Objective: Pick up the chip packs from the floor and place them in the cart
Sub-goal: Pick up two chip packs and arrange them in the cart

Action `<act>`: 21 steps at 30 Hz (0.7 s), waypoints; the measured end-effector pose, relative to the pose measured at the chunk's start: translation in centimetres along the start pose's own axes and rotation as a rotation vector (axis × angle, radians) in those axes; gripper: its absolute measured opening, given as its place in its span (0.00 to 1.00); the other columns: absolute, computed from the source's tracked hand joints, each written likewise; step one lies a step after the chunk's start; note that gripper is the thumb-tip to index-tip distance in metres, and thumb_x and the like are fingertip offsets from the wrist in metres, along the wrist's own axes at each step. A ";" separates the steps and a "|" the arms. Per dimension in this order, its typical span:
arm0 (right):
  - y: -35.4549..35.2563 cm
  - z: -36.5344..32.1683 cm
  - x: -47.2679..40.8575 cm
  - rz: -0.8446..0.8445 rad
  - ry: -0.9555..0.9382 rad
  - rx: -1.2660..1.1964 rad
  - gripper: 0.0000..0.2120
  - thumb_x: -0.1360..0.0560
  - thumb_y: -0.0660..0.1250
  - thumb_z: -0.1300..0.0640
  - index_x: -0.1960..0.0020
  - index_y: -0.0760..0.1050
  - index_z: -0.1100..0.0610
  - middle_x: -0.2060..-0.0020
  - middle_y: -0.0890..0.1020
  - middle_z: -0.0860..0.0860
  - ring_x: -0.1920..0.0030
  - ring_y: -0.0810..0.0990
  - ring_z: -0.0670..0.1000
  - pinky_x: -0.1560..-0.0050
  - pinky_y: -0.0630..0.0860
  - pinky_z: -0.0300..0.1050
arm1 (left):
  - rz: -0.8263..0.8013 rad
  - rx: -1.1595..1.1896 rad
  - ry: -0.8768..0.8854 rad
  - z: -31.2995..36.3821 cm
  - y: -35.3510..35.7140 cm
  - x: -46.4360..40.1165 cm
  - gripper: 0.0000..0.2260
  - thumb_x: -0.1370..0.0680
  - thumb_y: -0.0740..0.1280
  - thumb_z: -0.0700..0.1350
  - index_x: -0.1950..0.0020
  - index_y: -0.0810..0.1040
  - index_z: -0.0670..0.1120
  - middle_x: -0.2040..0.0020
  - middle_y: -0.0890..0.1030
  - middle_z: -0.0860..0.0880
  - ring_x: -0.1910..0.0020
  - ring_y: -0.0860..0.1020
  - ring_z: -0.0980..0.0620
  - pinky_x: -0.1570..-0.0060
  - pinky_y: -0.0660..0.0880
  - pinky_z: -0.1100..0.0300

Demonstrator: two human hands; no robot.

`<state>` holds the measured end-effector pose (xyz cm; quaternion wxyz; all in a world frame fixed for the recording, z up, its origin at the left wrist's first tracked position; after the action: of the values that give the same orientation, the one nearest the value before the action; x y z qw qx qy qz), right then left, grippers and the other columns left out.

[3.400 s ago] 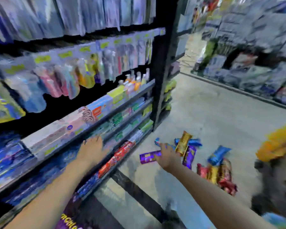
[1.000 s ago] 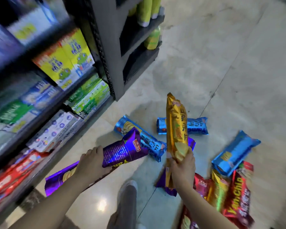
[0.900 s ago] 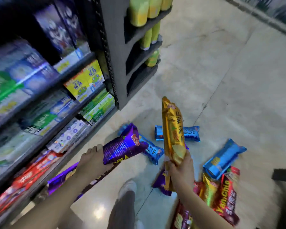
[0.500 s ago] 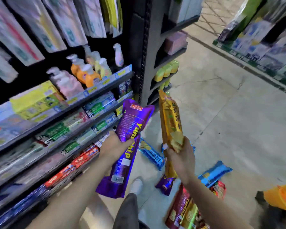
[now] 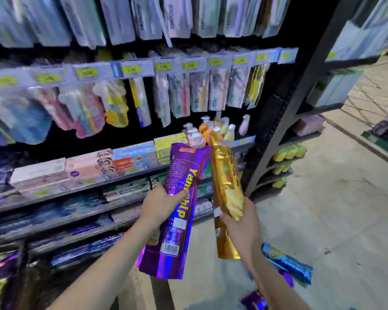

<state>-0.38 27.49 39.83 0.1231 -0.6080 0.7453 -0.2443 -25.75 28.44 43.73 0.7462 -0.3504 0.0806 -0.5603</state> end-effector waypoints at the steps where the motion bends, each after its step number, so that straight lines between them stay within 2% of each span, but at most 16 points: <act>1: 1.1 -1.0 0.8 -0.015 -0.021 0.019 0.32 0.37 0.75 0.48 0.36 0.69 0.52 0.47 0.80 0.54 0.45 0.79 0.57 0.44 0.76 0.53 | 0.023 0.017 -0.007 -1.0 -1.5 0.5 0.26 0.35 0.71 0.65 0.50 0.76 0.46 0.52 0.83 0.45 0.52 0.81 0.43 0.52 0.77 0.51; 4: 4.7 -4.2 3.6 -0.076 -0.072 0.033 0.33 0.39 0.73 0.42 0.37 0.69 0.49 0.47 0.80 0.51 0.46 0.79 0.56 0.46 0.77 0.52 | 0.064 0.075 -0.050 -4.7 -6.2 1.9 0.30 0.41 0.68 0.70 0.52 0.77 0.47 0.54 0.84 0.45 0.55 0.82 0.44 0.52 0.79 0.50; 8: 10.4 -8.8 9.2 -0.170 -0.108 0.027 0.32 0.33 0.75 0.50 0.33 0.67 0.53 0.43 0.76 0.52 0.43 0.77 0.56 0.50 0.72 0.45 | 0.145 0.088 -0.076 -10.7 -13.3 4.2 0.21 0.32 0.72 0.63 0.53 0.74 0.48 0.54 0.82 0.47 0.55 0.81 0.45 0.58 0.74 0.56; 13: 20.4 -13.1 18.3 -0.274 -0.155 0.022 0.31 0.34 0.76 0.49 0.35 0.67 0.50 0.45 0.78 0.51 0.45 0.79 0.55 0.47 0.76 0.52 | 0.237 0.078 -0.112 -20.9 -23.7 7.4 0.24 0.32 0.71 0.64 0.48 0.76 0.47 0.53 0.82 0.47 0.57 0.79 0.47 0.59 0.72 0.57; 17: 29.0 -16.0 27.1 -0.331 -0.146 -0.019 0.30 0.37 0.75 0.46 0.39 0.68 0.48 0.47 0.79 0.49 0.47 0.79 0.54 0.48 0.76 0.50 | 0.263 0.019 -0.154 -29.7 -32.5 10.0 0.32 0.38 0.68 0.69 0.47 0.75 0.46 0.51 0.82 0.45 0.51 0.80 0.44 0.54 0.75 0.54; 19: 33.2 -16.7 31.4 -0.353 -0.133 -0.025 0.35 0.42 0.71 0.40 0.37 0.68 0.48 0.47 0.80 0.48 0.47 0.80 0.53 0.46 0.76 0.51 | 0.261 0.049 -0.175 -34.1 -36.2 11.5 0.30 0.38 0.68 0.69 0.49 0.74 0.46 0.51 0.81 0.45 0.50 0.80 0.43 0.53 0.75 0.53; 21: 36.9 -17.3 35.5 -0.386 -0.123 -0.020 0.33 0.40 0.73 0.44 0.37 0.69 0.49 0.48 0.81 0.49 0.48 0.80 0.53 0.46 0.76 0.51 | 0.268 0.054 -0.195 -38.3 -39.2 12.9 0.28 0.35 0.70 0.67 0.48 0.74 0.47 0.51 0.80 0.46 0.48 0.79 0.44 0.54 0.73 0.54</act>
<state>-48.14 2.10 39.60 0.1133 -0.7545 0.6085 -0.2182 -71.34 -4.57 42.90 0.8276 -0.3693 0.0387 -0.4208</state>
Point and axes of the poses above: each hand's wrist, its own x-axis away from the middle knuckle, its own y-axis out of the palm, z = x × y, the point moved 7 cm from there along -x, towards the middle knuckle
